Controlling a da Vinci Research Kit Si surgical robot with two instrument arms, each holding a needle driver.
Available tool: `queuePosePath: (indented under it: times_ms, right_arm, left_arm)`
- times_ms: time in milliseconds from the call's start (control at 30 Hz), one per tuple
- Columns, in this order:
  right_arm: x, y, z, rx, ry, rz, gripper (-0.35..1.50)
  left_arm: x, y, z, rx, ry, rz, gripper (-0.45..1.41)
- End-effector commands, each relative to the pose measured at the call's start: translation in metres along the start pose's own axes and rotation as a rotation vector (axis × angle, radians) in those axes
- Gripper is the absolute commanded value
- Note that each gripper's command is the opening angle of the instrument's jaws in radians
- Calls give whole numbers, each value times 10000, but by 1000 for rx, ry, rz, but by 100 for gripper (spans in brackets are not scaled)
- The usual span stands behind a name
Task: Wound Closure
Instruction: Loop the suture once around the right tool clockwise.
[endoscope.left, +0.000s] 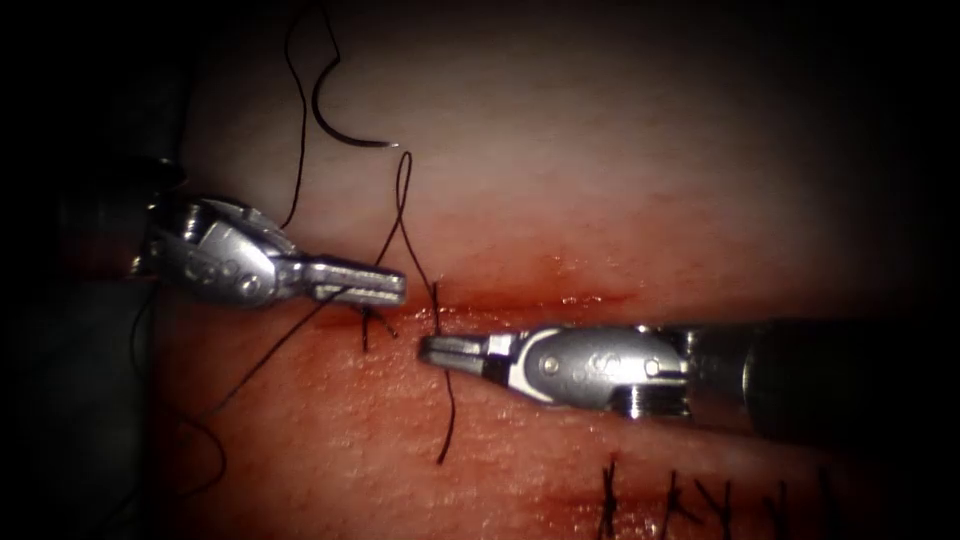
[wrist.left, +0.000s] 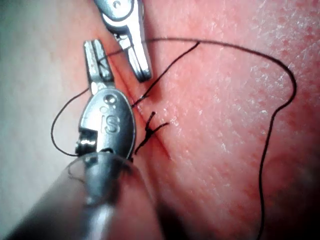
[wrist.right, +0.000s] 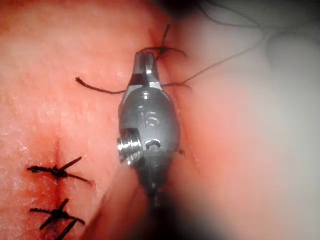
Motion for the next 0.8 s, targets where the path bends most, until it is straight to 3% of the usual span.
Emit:
queuePosePath:
  times_ms: [33, 433, 667, 800]
  right_arm:
    - [-6, 11, 19, 34, 38, 27, -35]
    - [-3, 54, 51, 20, 389, 188, -35]
    - [11, 67, 67, 124, 512, 260, -35]
    - [18, 67, 60, 217, 590, 322, -35]
  left_arm:
    - [2, 4, 9, -3, 7, 8, -45]
    - [18, 34, 18, -20, 53, -88, -45]
    - [13, 38, 16, 2, 96, -196, -45]
    - [-14, 34, 0, 26, 99, -277, -45]
